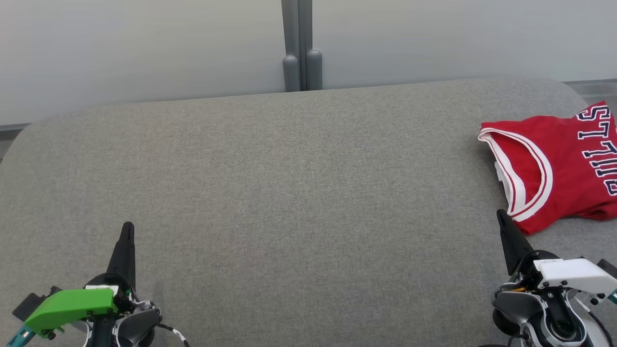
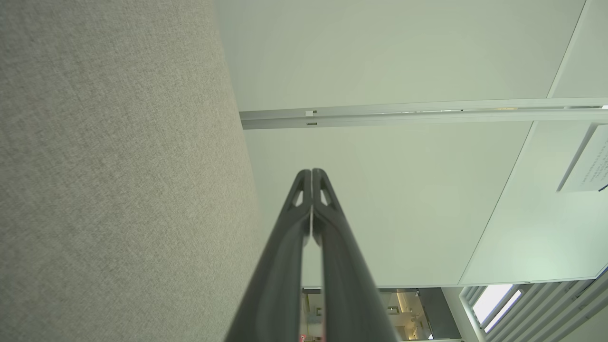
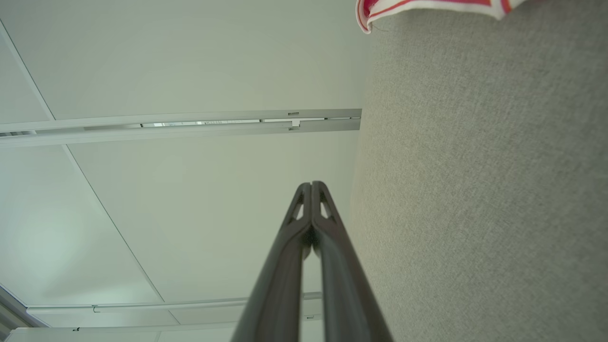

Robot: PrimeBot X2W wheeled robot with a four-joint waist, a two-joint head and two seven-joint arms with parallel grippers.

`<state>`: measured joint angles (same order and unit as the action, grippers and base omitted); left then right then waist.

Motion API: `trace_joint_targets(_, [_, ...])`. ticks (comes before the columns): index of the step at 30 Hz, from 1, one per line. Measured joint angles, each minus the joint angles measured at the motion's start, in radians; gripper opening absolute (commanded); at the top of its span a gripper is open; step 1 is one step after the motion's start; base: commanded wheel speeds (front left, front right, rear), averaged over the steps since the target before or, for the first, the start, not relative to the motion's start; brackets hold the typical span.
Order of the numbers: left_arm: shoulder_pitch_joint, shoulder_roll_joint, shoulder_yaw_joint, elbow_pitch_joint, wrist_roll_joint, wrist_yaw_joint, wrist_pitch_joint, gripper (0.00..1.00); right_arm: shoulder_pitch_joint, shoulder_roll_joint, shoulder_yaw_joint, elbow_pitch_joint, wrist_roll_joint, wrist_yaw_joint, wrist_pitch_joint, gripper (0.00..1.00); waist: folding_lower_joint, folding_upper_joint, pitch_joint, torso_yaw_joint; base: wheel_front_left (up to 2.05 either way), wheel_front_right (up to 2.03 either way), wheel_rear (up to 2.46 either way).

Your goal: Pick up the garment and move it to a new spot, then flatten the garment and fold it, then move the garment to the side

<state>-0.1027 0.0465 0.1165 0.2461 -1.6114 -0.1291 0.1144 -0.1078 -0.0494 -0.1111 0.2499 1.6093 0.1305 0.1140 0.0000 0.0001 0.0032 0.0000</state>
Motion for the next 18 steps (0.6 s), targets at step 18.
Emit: trace_joint_targets(18, [0.000,0.000,0.000,0.000,0.000,0.000,0.000,0.00,0.000,0.000,0.000,0.000,0.000,0.000,0.000,0.00,0.0000,0.0000,0.000,0.000,0.00,0.00,0.00])
